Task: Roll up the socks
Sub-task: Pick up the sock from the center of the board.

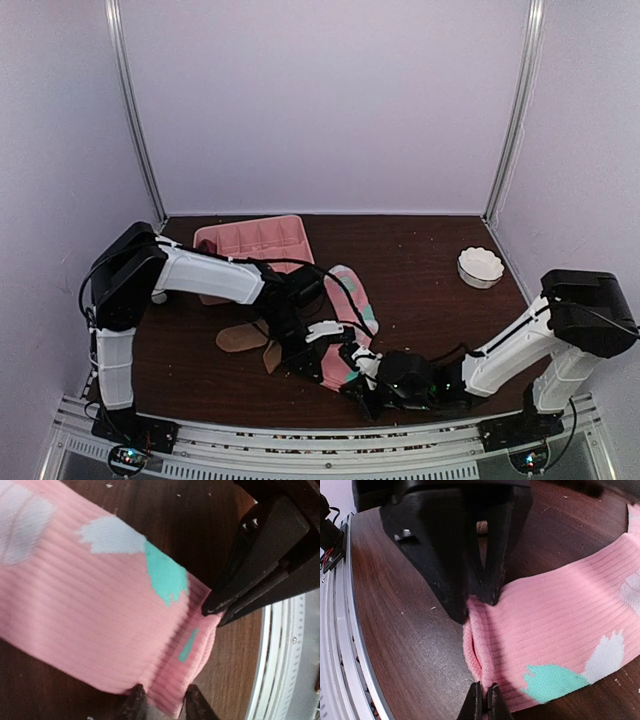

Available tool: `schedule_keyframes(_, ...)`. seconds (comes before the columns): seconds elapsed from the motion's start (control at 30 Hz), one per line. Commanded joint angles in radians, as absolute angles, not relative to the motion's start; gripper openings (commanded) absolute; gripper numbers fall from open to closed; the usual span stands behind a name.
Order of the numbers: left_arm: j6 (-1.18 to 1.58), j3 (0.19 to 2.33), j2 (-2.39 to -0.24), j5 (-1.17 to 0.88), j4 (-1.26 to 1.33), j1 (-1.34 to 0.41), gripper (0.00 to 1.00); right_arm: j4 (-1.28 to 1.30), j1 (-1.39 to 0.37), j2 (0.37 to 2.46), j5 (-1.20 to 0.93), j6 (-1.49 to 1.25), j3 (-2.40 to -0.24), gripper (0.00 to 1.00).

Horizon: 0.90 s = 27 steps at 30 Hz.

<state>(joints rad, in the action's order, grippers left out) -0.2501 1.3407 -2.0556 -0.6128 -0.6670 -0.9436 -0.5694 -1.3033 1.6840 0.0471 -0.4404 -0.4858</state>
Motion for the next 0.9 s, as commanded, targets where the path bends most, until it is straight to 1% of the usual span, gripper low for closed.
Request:
schedule_keyframes(0.0,-0.338,1.192,-1.905,-0.460,-0.492,-0.937,0.36,-0.563,-1.273,1.732,-0.028,-0.604,-0.482,0.00)
schedule_keyframes(0.03,-0.361,1.150,-1.859,-0.449,-0.446,-0.937,0.41,-0.562,-1.265,1.744,-0.047,-0.635,-0.476,0.00)
schedule_keyframes(0.07,-0.388,1.113,-1.822,-0.444,-0.412,-0.937,0.44,-0.555,-1.259,1.759,-0.061,-0.664,-0.474,0.00)
schedule_keyframes(0.27,-0.566,1.013,-1.715,-0.416,-0.382,-0.974,0.47,-0.533,-1.234,1.824,-0.140,-0.797,-0.470,0.00)
schedule_keyframes(0.5,-0.756,0.904,-1.633,-0.425,-0.313,-1.047,0.46,-0.606,-1.193,1.831,-0.199,-0.925,-0.402,0.00)
schedule_keyframes(0.7,-0.803,0.890,-1.657,-0.386,-0.213,-1.060,0.42,-0.580,-1.188,1.836,-0.235,-0.951,-0.395,0.00)
schedule_keyframes(0.87,-0.830,0.904,-1.695,-0.367,-0.183,-1.065,0.41,-0.568,-1.179,1.836,-0.259,-0.968,-0.393,0.00)
